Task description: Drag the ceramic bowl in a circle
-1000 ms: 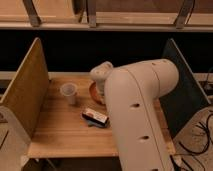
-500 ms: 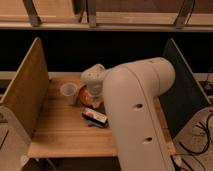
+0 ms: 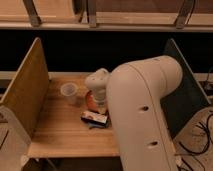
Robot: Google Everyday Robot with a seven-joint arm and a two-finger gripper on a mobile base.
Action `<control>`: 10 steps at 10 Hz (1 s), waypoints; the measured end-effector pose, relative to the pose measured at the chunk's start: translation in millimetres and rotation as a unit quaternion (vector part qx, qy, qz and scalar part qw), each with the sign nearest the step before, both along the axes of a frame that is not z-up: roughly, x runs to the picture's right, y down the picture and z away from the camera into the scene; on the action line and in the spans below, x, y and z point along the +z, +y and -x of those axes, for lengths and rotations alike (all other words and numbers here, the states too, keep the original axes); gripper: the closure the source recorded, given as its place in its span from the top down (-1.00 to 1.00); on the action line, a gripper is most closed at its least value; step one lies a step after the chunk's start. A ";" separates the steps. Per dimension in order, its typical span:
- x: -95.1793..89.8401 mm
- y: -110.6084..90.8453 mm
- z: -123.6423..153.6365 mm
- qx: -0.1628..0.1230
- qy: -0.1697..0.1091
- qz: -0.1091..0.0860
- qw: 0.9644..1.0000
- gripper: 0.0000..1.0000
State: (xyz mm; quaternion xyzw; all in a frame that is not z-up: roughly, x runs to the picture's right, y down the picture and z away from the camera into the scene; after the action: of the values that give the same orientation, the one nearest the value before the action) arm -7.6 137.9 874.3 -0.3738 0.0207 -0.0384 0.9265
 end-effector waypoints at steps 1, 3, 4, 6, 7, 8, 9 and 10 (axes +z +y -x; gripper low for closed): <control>0.8 -5.1 -18.6 0.008 0.026 -0.003 1.000 -1.00; 11.1 -23.3 -38.1 0.017 0.046 -0.016 0.999 -1.00; 20.6 -32.6 -40.3 0.018 0.044 -0.021 0.999 -1.00; 39.8 -44.1 -28.4 0.014 0.025 -0.024 0.999 -1.00; 48.2 -47.3 -15.1 0.006 0.009 -0.023 1.000 -1.00; 51.2 -47.9 -1.4 -0.001 -0.007 -0.021 1.000 -1.00; 50.7 -47.8 11.9 -0.005 -0.022 -0.020 1.000 -1.00; 45.1 -45.5 30.7 -0.011 -0.042 -0.019 0.999 -1.00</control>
State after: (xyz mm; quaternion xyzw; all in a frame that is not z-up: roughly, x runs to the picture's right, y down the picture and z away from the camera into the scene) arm -38.4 92.4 919.4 -0.3542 -0.0135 -0.0640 0.9329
